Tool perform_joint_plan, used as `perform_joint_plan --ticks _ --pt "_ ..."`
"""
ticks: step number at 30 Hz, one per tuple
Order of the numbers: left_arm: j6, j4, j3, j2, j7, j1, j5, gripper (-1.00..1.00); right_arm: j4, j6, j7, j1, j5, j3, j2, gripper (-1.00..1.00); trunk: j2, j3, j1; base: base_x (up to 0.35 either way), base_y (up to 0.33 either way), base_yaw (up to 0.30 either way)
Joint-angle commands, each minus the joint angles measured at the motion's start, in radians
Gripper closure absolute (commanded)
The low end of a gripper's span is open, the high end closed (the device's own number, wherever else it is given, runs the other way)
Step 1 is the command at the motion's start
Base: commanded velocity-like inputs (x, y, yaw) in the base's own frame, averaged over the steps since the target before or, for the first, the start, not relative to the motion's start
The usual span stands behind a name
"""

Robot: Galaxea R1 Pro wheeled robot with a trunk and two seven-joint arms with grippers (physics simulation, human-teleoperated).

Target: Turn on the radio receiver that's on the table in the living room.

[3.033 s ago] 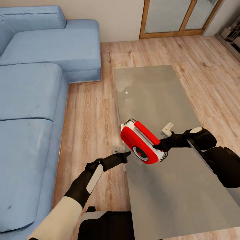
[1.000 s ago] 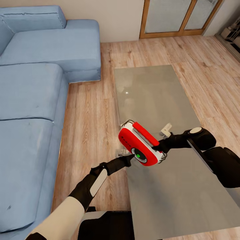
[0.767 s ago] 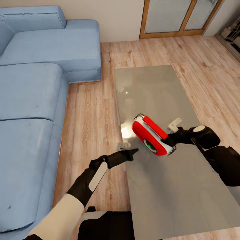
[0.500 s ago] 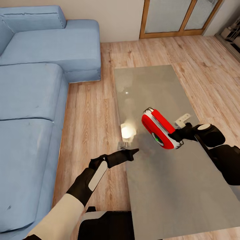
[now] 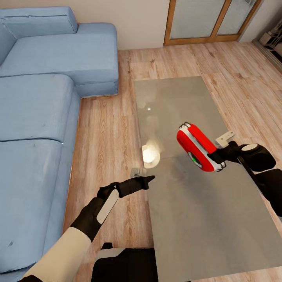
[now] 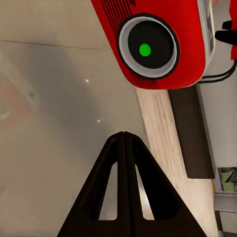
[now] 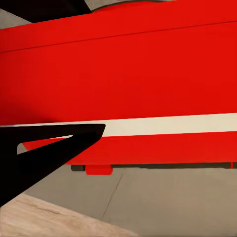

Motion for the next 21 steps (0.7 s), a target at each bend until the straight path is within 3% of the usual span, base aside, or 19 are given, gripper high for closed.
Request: perform_joint_plan --ticks 1,21 --pt "0.001 0.000 0.001 0.000 0.001 0.000 0.001 1.00 -0.001 0.000 0.001 0.000 0.000 0.000 0.000 1.00 0.000 0.000 0.000 0.000 0.000 0.000" --pt "0.006 0.033 0.000 -0.002 0.007 0.000 0.004 1.00 -0.005 0.000 0.004 0.000 -0.002 -0.001 0.010 1.00 0.000 0.000 0.000 0.000 0.000 0.000"
